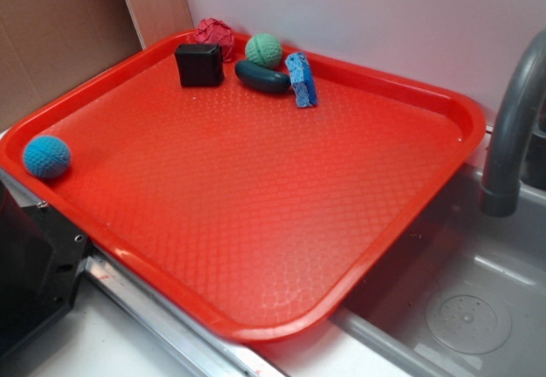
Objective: Grab the black box.
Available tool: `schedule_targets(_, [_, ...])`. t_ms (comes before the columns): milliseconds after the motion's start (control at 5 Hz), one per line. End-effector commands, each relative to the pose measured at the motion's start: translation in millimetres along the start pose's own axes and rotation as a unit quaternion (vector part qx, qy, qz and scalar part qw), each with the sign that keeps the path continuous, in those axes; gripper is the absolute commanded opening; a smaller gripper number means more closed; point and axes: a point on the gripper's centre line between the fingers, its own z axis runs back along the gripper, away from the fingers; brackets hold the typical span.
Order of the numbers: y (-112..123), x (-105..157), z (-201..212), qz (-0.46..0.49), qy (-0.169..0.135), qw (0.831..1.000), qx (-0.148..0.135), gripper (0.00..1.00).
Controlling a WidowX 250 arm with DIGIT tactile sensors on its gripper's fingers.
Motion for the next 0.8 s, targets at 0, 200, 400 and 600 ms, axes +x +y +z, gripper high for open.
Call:
schedule_targets(0, [0.0, 0.0, 0.0, 0.000, 0.000, 1.000, 0.000, 1.00])
schedule_targets(200, [22.1, 43.7, -30.7, -0.089, -0.025, 0.995, 0.026, 1.00])
schedule_targets(400, [28.4, 92.0, -73.5, -0.185, -0.015, 0.982, 0.031, 1.00])
schedule_targets(600, [36.5, 116.4, -110.4, -0.263, -0.029, 0.964, 0.019, 1.00])
